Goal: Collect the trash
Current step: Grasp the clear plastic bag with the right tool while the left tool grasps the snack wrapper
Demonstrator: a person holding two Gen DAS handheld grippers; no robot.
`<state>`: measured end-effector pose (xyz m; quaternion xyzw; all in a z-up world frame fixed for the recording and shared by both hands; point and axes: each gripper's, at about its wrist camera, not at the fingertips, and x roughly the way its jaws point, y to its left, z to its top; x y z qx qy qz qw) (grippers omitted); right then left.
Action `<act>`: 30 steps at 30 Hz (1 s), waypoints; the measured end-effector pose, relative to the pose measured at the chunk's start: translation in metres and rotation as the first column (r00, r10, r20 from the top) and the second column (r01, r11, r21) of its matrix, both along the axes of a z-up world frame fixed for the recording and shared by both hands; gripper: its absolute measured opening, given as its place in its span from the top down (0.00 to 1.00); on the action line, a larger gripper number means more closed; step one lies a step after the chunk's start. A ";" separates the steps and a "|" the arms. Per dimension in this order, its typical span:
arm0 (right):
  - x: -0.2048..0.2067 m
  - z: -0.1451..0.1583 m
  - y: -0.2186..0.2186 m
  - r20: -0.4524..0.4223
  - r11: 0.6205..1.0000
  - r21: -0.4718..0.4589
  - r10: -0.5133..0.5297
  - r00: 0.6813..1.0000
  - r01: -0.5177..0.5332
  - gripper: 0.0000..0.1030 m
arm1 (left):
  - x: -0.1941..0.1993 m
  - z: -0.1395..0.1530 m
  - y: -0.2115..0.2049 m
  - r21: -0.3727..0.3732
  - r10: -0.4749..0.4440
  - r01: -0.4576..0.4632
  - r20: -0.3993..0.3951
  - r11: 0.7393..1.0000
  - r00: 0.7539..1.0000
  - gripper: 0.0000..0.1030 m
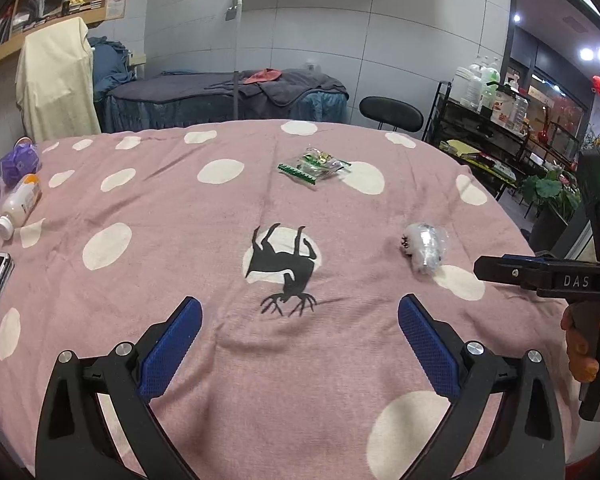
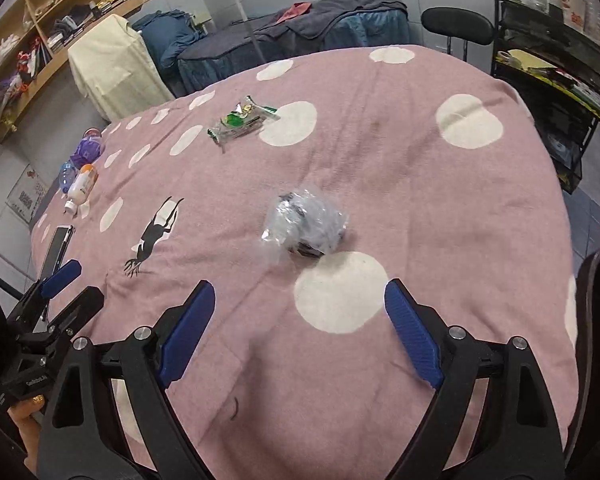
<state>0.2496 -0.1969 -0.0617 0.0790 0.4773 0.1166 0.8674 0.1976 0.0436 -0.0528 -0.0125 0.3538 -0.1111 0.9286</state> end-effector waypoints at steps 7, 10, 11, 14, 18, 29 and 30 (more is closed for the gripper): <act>0.054 -0.028 0.024 -0.089 0.998 -0.064 0.015 0.996 -0.020 0.23 | 0.047 -0.004 0.004 0.015 -0.014 0.015 -0.034 1.000 0.999 0.06; 0.073 -0.044 0.026 -0.156 0.996 -0.083 0.005 0.988 -0.018 0.47 | 0.073 0.001 -0.001 0.032 -0.036 0.037 -0.021 0.999 0.999 0.06; 0.076 -0.048 0.025 -0.169 0.996 -0.082 0.008 0.986 -0.022 0.52 | 0.082 0.002 -0.003 0.037 -0.048 0.048 -0.021 0.998 0.999 0.06; 0.078 -0.048 0.020 -0.173 0.999 -0.052 0.004 0.985 -0.013 0.61 | 0.114 0.003 -0.016 0.063 -0.100 0.102 -0.036 0.993 0.994 0.06; 0.068 -0.039 0.009 -0.165 1.000 -0.003 -0.005 0.986 0.005 0.64 | 0.157 -0.006 -0.041 0.138 -0.161 0.168 -0.064 0.976 0.985 0.06; 0.031 -0.012 -0.001 -0.103 1.000 0.009 0.003 0.995 -0.002 0.64 | 0.220 -0.025 -0.081 0.216 -0.251 0.277 -0.141 0.936 0.958 0.41; 0.028 -0.010 -0.001 -0.095 1.000 0.005 0.001 0.995 0.000 0.64 | 0.218 -0.024 -0.080 0.186 -0.259 0.284 -0.149 0.941 0.954 0.52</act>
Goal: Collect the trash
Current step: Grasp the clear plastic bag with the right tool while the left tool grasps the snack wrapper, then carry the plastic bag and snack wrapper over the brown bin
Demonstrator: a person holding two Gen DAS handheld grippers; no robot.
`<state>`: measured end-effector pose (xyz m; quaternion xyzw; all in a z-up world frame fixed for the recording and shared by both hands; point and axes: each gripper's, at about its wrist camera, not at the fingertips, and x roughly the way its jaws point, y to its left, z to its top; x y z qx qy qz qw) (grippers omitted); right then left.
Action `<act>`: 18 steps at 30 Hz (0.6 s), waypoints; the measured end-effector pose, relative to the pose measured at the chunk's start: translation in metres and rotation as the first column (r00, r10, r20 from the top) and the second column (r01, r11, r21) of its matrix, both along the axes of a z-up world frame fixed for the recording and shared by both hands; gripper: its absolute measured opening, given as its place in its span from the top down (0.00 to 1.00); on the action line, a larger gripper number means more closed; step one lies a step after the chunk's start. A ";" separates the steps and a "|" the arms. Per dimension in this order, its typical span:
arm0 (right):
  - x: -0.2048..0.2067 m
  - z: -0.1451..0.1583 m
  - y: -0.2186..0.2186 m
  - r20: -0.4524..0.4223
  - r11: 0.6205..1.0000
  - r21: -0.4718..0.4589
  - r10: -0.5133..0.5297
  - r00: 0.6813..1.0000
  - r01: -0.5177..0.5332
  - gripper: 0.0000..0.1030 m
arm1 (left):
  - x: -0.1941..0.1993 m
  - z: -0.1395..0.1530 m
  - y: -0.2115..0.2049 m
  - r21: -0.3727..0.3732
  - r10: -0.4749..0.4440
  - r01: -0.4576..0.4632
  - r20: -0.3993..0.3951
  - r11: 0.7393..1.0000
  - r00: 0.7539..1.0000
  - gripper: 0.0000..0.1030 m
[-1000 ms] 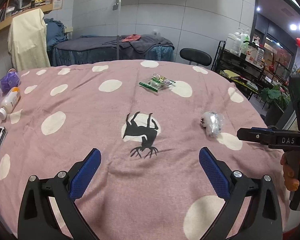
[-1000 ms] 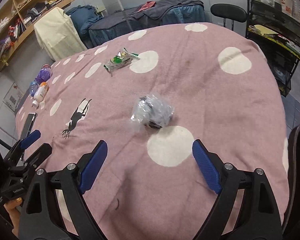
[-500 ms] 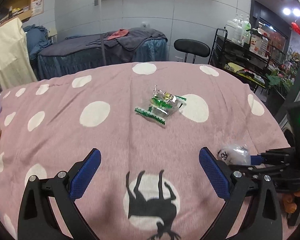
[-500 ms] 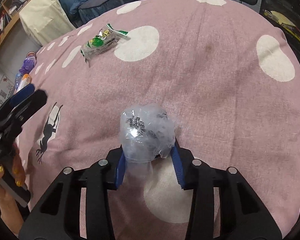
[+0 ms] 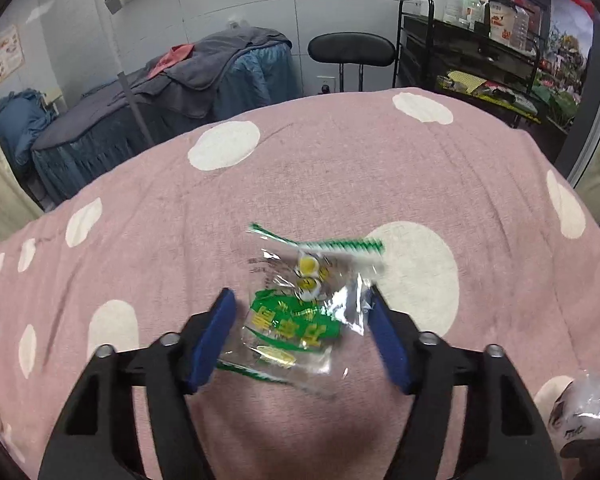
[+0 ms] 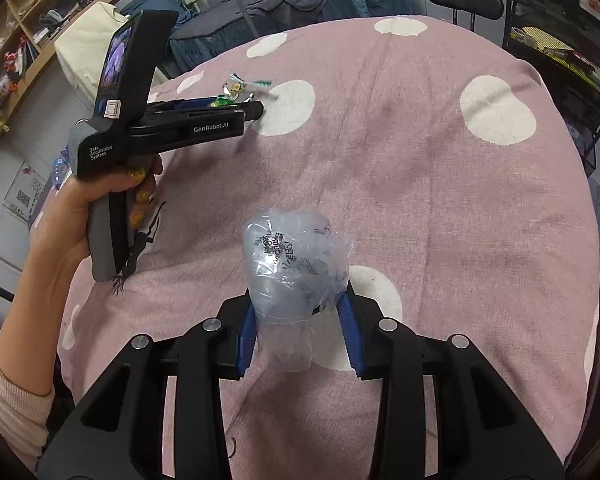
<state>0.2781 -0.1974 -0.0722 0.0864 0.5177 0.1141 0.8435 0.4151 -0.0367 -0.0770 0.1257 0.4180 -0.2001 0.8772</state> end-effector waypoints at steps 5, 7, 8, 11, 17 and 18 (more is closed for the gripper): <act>-0.014 0.008 0.001 0.051 1.000 -0.021 -0.015 0.999 0.016 0.64 | -0.020 0.005 0.001 0.002 0.028 -0.028 0.045 1.000 0.999 0.67; -0.019 0.010 0.001 0.063 1.000 -0.011 -0.012 0.998 0.013 0.64 | -0.030 0.009 0.004 -0.016 0.041 -0.040 0.063 0.999 0.997 0.67; -0.023 0.012 0.001 0.069 1.000 -0.010 -0.015 0.997 0.016 0.64 | -0.036 0.011 0.006 -0.021 0.050 -0.049 0.074 0.999 0.996 0.68; -0.037 0.016 -0.002 0.092 1.000 -0.015 -0.024 0.995 0.025 0.64 | -0.057 0.024 0.010 -0.043 0.063 -0.059 0.122 0.997 0.991 0.68; -0.057 0.028 -0.010 0.128 0.999 0.006 -0.048 0.991 0.048 0.64 | -0.104 0.045 0.018 -0.137 0.086 -0.066 0.146 0.988 0.986 0.68; -0.062 0.029 -0.012 0.133 0.999 0.009 -0.052 0.990 0.051 0.64 | -0.109 0.047 0.018 -0.149 0.087 -0.065 0.149 0.987 0.985 0.68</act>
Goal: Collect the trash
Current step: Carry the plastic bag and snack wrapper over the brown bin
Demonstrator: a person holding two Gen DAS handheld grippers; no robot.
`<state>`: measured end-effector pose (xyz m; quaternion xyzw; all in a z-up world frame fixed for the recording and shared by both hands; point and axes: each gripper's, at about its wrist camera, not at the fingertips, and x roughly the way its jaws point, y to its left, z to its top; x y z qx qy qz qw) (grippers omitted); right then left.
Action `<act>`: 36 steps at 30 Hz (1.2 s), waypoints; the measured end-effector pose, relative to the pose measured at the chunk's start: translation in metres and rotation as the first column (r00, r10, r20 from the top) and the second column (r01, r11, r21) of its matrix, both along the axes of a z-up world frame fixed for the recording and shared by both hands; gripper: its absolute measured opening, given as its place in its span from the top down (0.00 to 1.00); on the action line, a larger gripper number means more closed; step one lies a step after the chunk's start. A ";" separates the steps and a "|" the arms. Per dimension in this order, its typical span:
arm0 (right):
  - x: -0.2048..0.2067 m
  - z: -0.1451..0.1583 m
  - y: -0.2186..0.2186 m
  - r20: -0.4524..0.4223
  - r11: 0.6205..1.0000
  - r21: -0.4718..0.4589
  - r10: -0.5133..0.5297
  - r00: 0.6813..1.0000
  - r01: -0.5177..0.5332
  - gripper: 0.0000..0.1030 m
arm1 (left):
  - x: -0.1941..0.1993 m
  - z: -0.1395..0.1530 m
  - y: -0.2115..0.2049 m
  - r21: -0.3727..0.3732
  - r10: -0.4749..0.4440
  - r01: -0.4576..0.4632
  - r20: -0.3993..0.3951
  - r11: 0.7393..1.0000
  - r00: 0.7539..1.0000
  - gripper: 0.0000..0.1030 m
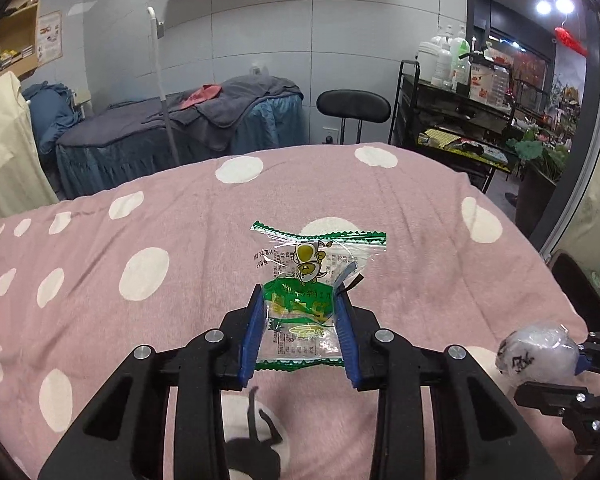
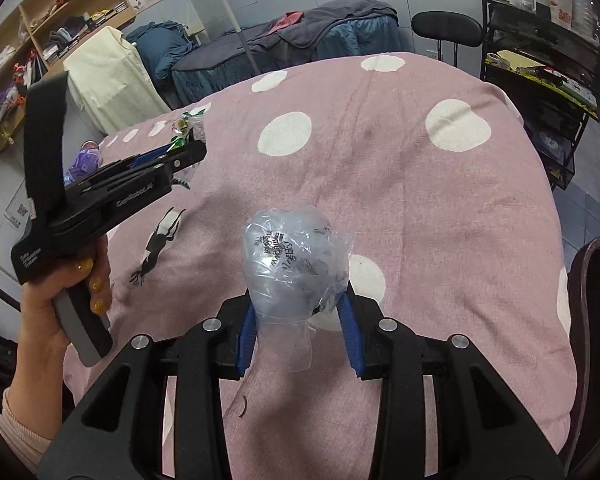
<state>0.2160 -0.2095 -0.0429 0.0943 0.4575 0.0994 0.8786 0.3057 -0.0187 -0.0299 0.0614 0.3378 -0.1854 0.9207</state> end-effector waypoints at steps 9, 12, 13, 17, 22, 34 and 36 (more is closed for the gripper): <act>-0.031 0.008 -0.025 0.050 0.999 0.024 -0.040 0.998 0.039 0.64 | -0.055 0.014 -0.007 -0.067 -0.024 0.026 0.030 0.997 0.999 0.68; -0.039 0.010 -0.036 0.067 0.998 0.029 -0.063 0.996 0.061 0.64 | -0.074 0.017 -0.016 -0.057 -0.024 0.028 0.061 0.998 0.998 0.68; -0.043 0.011 -0.041 0.075 0.997 0.031 -0.072 0.995 0.070 0.64 | -0.079 0.018 -0.017 -0.055 -0.026 0.030 0.069 0.998 0.997 0.68; -0.055 0.012 -0.062 0.099 0.993 0.035 -0.114 0.989 0.111 0.64 | -0.096 0.020 -0.024 -0.105 -0.045 0.052 0.062 0.993 0.997 0.68; -0.069 0.010 -0.094 0.108 0.982 0.041 -0.186 0.977 0.183 0.64 | -0.112 0.021 -0.038 -0.125 -0.063 0.071 0.069 0.990 0.996 0.68; -0.100 0.001 -0.183 0.127 0.897 -0.008 -0.437 0.890 0.442 0.64 | -0.135 0.015 -0.082 -0.169 -0.133 0.139 0.047 0.976 0.990 0.67; -0.104 -0.005 -0.198 0.120 0.876 -0.015 -0.476 0.871 0.481 0.64 | -0.137 0.015 -0.089 -0.171 -0.148 0.154 0.048 0.973 0.988 0.67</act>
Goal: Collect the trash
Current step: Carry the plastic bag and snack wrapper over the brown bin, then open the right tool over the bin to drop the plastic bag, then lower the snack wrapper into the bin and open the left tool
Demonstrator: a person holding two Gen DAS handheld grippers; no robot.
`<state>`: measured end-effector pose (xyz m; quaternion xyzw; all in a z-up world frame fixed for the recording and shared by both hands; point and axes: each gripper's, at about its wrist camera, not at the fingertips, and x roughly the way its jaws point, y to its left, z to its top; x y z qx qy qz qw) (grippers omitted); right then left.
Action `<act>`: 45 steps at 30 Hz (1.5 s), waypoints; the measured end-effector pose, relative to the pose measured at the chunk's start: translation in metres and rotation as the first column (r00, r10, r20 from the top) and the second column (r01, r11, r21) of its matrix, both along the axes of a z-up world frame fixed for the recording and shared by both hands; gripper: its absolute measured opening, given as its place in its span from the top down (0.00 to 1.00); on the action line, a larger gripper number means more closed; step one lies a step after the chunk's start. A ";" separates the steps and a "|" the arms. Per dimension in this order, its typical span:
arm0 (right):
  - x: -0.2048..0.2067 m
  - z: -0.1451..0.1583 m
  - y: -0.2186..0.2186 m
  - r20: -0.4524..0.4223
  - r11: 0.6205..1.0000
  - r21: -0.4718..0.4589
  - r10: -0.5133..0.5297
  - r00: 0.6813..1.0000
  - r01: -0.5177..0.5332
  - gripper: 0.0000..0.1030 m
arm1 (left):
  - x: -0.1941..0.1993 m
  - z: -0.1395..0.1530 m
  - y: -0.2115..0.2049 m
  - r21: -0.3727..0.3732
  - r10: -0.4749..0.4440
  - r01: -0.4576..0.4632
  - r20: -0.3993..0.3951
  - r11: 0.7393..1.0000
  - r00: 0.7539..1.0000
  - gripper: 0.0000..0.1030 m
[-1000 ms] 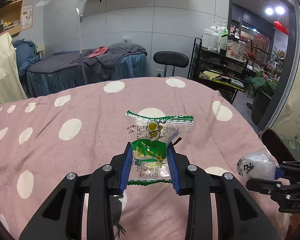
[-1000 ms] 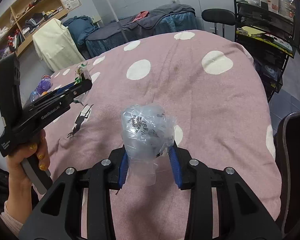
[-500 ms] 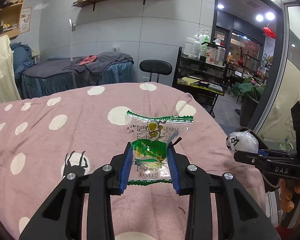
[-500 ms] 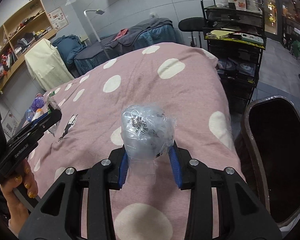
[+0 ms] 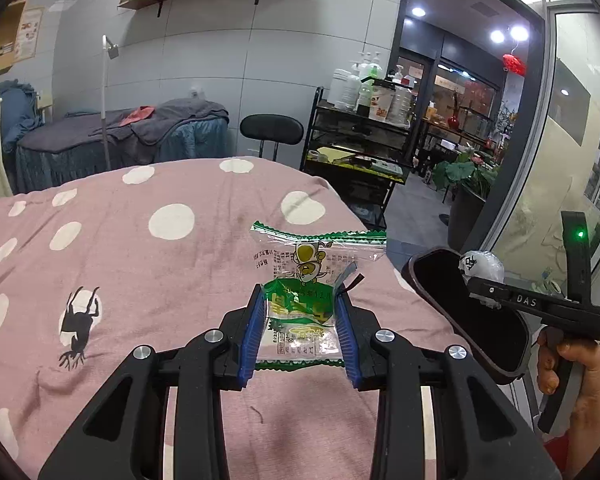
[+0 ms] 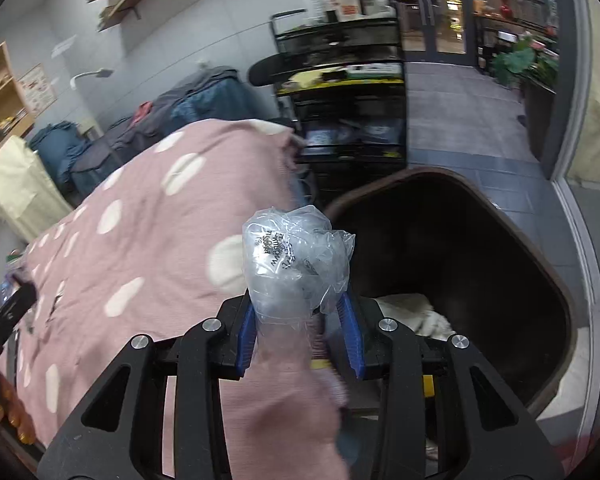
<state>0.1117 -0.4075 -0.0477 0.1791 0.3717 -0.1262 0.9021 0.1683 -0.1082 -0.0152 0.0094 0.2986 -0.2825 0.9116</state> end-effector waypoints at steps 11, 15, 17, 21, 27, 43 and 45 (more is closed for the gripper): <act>-0.003 -0.043 -0.066 -0.090 0.986 -0.001 -0.168 0.982 0.168 0.63 | -0.007 0.003 -0.033 -0.020 -0.063 0.063 -0.013 0.998 0.998 0.67; -0.006 -0.055 -0.079 -0.098 0.975 0.009 -0.221 0.970 0.223 0.42 | -0.012 0.004 -0.046 -0.021 -0.084 0.083 -0.016 0.996 0.996 0.67; -0.007 -0.059 -0.080 -0.099 0.975 0.020 -0.220 0.971 0.223 0.31 | -0.013 0.004 -0.053 -0.021 -0.098 0.097 -0.020 0.995 0.995 0.67; -0.015 -0.062 -0.080 -0.097 0.976 -0.002 -0.217 0.971 0.218 0.26 | -0.017 0.003 -0.072 -0.019 -0.140 0.139 -0.028 0.990 0.990 0.67; -0.039 -0.053 -0.079 -0.057 0.971 0.001 -0.238 0.970 0.239 0.23 | -0.020 0.003 -0.103 -0.030 -0.216 0.215 -0.049 0.976 0.975 0.67; -0.095 -0.029 -0.084 -0.009 0.947 -0.055 -0.317 0.948 0.316 0.22 | -0.012 -0.012 -0.205 -0.006 -0.388 0.390 -0.132 0.921 0.912 0.67; -0.100 -0.029 -0.086 -0.011 0.946 -0.056 -0.321 0.947 0.320 0.22 | -0.014 -0.014 -0.215 0.009 -0.397 0.402 -0.133 0.916 0.908 0.67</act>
